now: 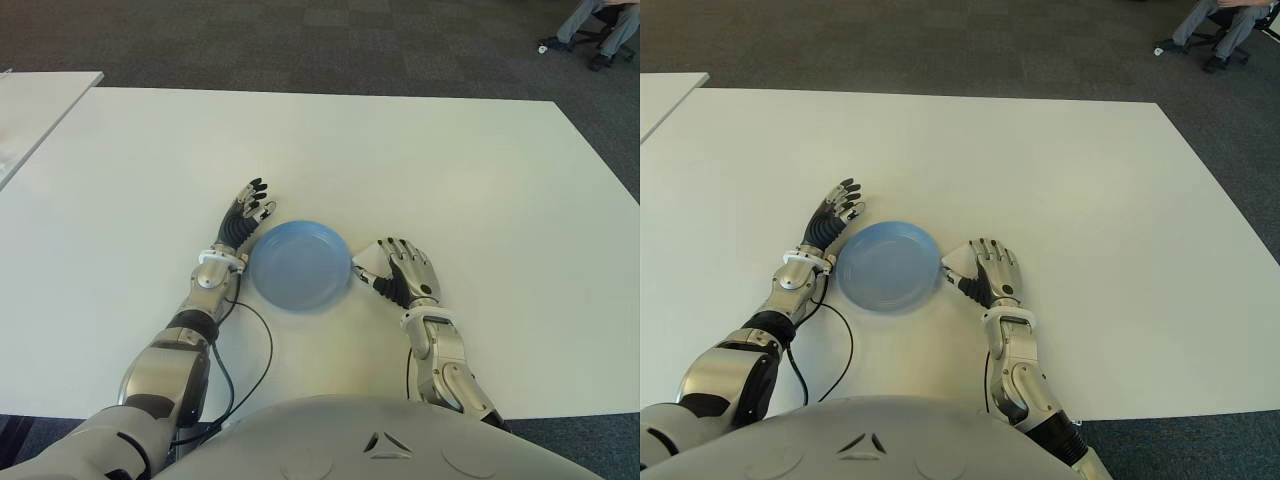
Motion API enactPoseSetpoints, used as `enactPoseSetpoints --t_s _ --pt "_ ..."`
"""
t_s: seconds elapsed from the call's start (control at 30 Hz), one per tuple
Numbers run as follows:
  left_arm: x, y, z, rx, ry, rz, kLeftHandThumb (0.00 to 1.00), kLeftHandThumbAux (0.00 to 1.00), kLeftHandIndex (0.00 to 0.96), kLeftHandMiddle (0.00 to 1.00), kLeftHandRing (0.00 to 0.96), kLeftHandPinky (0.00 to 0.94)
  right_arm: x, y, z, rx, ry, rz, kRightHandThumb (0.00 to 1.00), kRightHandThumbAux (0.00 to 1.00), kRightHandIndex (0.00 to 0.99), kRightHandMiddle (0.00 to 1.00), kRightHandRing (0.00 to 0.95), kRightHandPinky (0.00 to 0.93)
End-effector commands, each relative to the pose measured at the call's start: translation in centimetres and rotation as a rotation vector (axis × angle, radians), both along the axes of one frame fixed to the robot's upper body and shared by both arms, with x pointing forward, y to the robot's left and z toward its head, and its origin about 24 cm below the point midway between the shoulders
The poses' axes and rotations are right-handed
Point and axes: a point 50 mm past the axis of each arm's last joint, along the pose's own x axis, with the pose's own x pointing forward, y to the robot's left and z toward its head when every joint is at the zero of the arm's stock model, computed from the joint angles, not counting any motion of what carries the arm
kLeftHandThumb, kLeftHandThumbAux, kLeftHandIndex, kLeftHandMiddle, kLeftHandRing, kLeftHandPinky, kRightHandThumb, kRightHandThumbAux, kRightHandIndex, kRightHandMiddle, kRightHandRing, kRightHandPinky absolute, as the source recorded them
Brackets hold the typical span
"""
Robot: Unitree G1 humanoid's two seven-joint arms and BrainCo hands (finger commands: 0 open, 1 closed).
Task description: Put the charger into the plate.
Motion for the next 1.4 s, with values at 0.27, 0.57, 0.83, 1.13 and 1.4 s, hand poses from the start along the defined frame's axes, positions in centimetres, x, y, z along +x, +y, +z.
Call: enactPoseSetpoints --t_s 0.27,0.57,0.83,1.13,1.4 --pt "-2.58 -0.27 -3.11 0.006 0.184 -0.014 0.0 0.48 0.01 0.149 0.153 0.162 -2.32 -0.72 -2.61 -0.029 0.117 -0.034 0.3 0.137 0.0 0.0 0.0 0.0" --pt "-2.61 -0.12 -3.23 0.023 0.197 -0.012 0.0 0.509 0.006 0.147 0.15 0.135 -2.26 -0.76 -2.31 -0.03 0.054 -0.041 0.304 0.16 0.0 0.0 0.0 0.0" --pt "-2.65 0.06 -3.25 0.031 0.2 -0.015 0.0 0.517 0.007 0.144 0.148 0.136 -2.3 -0.77 -2.16 -0.031 0.035 -0.042 0.308 0.179 0.0 0.0 0.0 0.0" --pt "-2.66 0.11 -3.27 0.033 0.204 -0.017 0.0 0.512 0.009 0.146 0.149 0.138 -2.38 -0.81 -2.11 -0.035 0.028 -0.038 0.31 0.187 0.0 0.0 0.0 0.0" --pt "-2.68 0.27 -3.38 0.031 0.221 -0.019 0.0 0.523 0.002 0.132 0.138 0.125 -2.43 -0.79 -2.1 -0.049 0.02 -0.036 0.304 0.185 0.0 0.0 0.0 0.0"
